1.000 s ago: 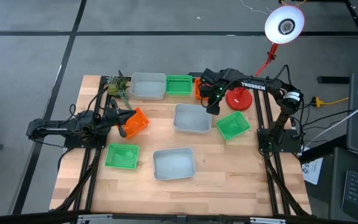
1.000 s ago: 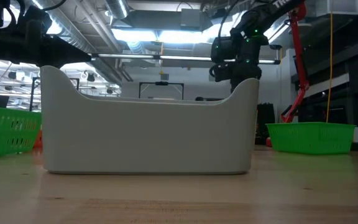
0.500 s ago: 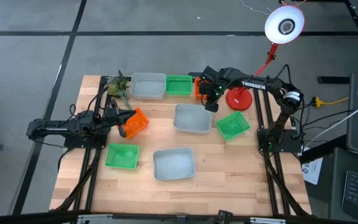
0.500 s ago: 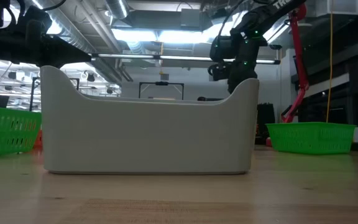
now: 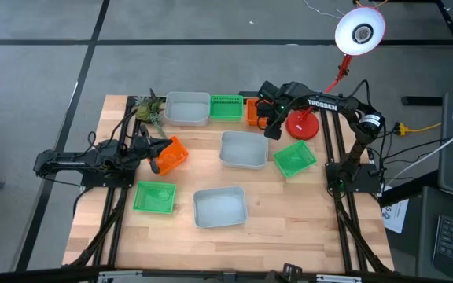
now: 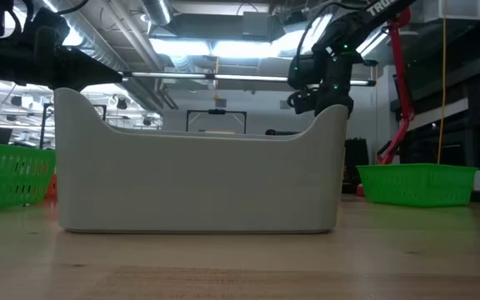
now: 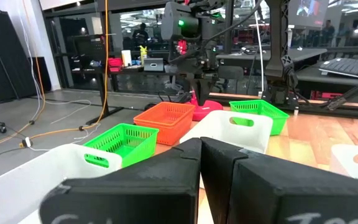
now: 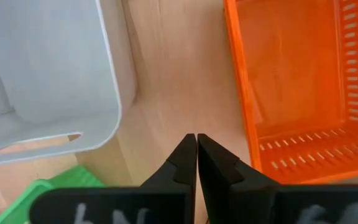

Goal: Stack baskets by color
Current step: Stack the bottom right orange bin on top of the top orange bin

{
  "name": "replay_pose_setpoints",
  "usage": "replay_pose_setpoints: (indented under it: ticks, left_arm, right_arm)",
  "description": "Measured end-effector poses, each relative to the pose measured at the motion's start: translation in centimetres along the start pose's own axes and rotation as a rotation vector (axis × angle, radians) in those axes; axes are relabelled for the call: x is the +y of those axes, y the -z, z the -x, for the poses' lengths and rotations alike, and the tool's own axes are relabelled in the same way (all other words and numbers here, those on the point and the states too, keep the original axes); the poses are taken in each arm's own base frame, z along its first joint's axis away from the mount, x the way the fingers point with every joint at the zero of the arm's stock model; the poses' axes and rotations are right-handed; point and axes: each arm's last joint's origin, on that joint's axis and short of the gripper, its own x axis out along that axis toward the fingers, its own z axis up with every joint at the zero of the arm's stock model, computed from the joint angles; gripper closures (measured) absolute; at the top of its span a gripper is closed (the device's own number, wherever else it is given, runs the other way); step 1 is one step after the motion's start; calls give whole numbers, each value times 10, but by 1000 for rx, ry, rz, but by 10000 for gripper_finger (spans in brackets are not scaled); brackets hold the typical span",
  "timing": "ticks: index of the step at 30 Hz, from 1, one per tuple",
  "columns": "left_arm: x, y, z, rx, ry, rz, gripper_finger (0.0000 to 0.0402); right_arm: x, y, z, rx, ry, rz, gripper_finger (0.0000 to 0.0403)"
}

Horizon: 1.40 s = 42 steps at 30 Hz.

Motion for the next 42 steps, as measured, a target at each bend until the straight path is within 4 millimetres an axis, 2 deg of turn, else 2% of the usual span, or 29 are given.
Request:
replay_pose_setpoints:
  ticks: [4,10,15,25,29,42]
  left_arm:
    - [0,0,0,0,0,0,401]
    - [0,0,0,0,0,0,401]
    - [0,0,0,1,0,-6,401]
    - [0,0,0,1,0,-6,401]
    - [0,0,0,0,0,-6,401]
    - [0,0,0,0,0,-6,401]
  right_arm:
    - [1,3,-4,9,-3,11,388]
    - [2,21,-32,62,-24,36,388]
    - [4,24,-46,20,-8,46,388]
    - [-1,7,-46,-153,75,12,388]
    - [-5,6,-46,-153,155,-8,388]
    - [-11,2,-44,-207,196,-36,388]
